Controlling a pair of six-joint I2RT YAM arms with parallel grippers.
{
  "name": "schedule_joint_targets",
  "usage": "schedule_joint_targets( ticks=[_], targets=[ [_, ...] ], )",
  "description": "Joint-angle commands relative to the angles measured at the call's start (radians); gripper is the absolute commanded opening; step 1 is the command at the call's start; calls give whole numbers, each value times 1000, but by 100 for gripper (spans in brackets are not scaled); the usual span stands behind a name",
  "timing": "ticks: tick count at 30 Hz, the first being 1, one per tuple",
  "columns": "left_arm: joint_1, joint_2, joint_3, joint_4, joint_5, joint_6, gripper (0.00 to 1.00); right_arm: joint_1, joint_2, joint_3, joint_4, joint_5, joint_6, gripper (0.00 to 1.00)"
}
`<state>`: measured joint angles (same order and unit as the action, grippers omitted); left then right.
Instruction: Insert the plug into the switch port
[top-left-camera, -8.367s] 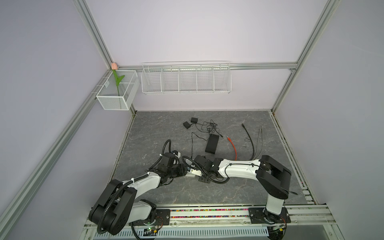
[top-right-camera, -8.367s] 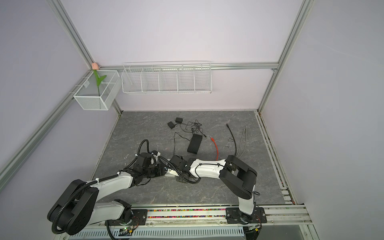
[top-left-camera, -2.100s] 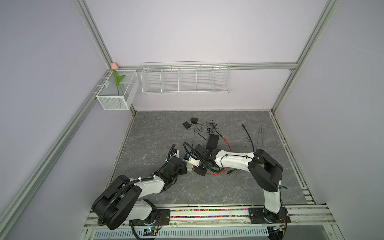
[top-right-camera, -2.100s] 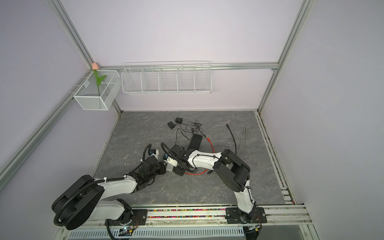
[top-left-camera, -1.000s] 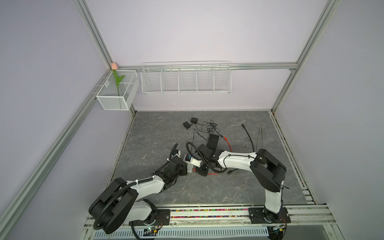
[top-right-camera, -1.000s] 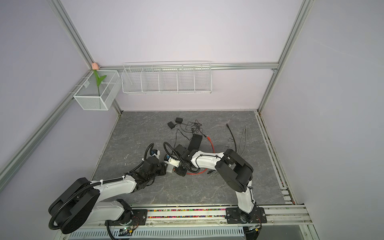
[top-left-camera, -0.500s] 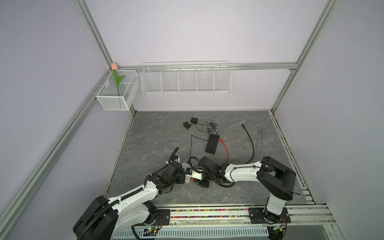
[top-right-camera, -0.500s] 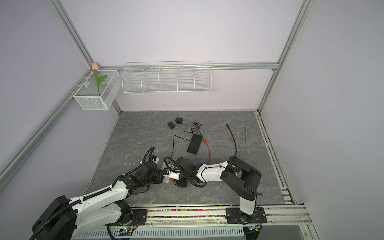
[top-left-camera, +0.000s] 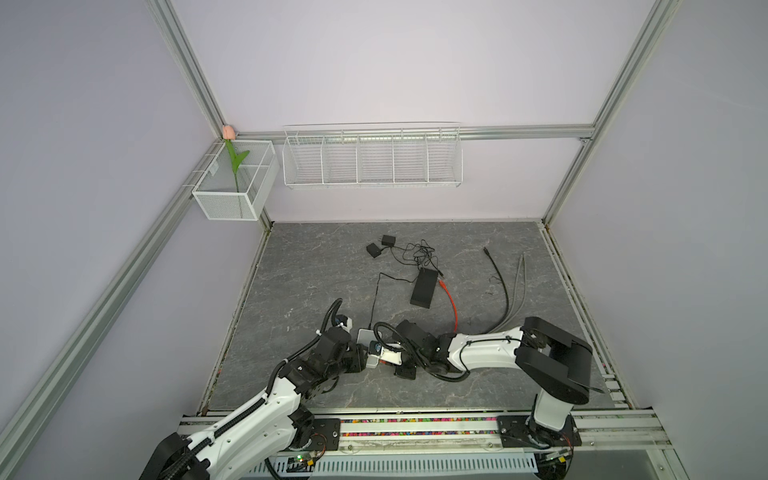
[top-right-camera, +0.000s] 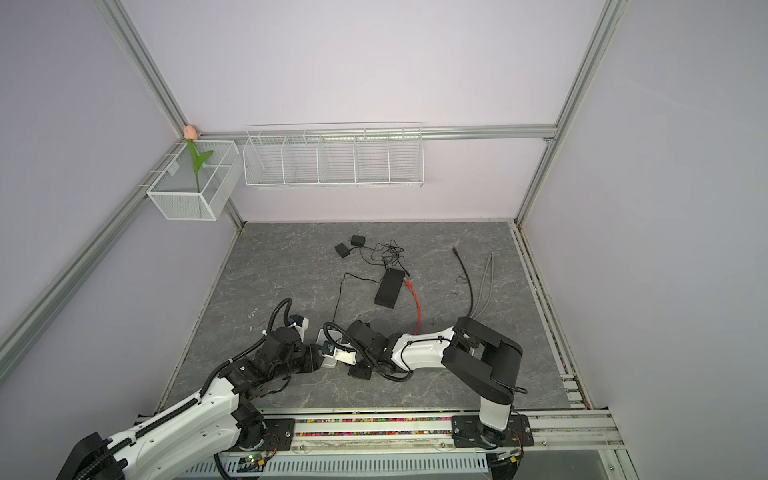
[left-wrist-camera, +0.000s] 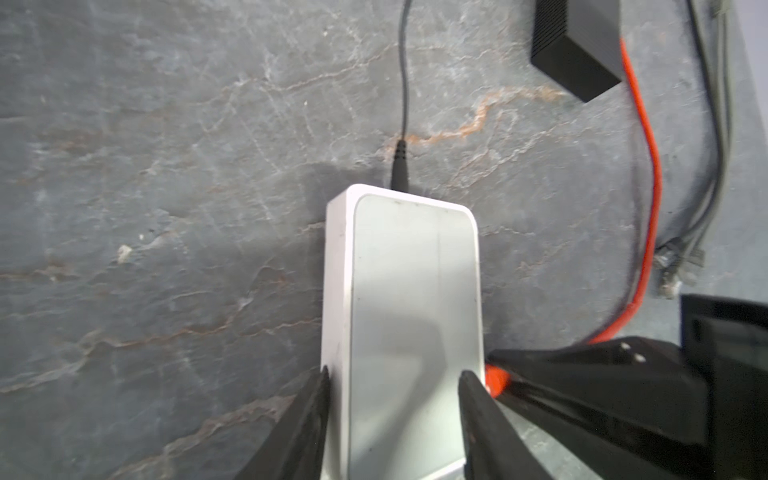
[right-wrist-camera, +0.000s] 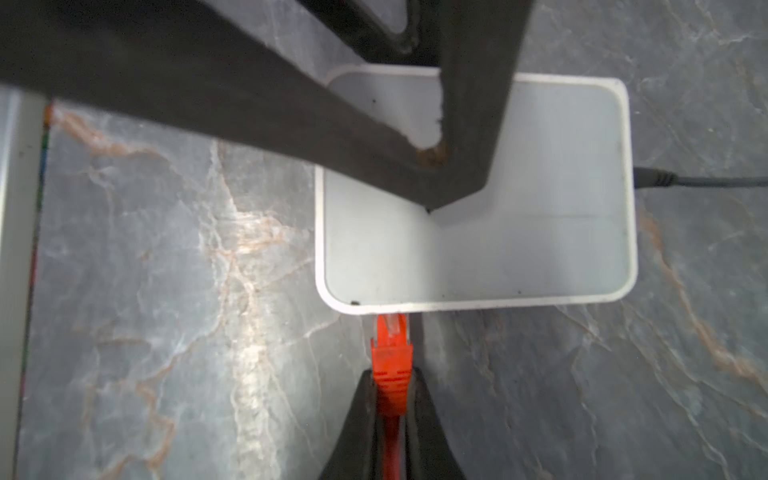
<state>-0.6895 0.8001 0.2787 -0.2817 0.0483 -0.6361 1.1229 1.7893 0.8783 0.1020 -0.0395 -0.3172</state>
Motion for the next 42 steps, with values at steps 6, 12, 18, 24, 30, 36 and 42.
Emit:
schedule_joint_targets(
  ticks=[6, 12, 18, 24, 30, 36, 42],
  targets=[
    [-13, 57, -36, 124, 219, -42, 55, 6, -104, -29, 148, 76, -40, 7],
    [-7, 107, -30, 153, 182, -52, 58, 3, -143, -63, 127, 121, -40, 7],
    [8, 100, -8, 150, 185, -51, 63, 3, -143, -98, 119, 158, -32, 7],
    [37, 103, -3, 136, 192, -36, 64, 3, -138, -117, 99, 171, -29, 6],
    [75, 105, 3, 159, 217, -21, 63, 4, -145, -131, 74, 164, -19, 7],
    [129, 148, 16, 219, 278, -9, 61, 6, -156, -149, 47, 153, -14, 7],
    [163, 253, 37, 262, 371, 16, 58, 7, -175, -170, 59, 138, -11, 7]
  ],
)
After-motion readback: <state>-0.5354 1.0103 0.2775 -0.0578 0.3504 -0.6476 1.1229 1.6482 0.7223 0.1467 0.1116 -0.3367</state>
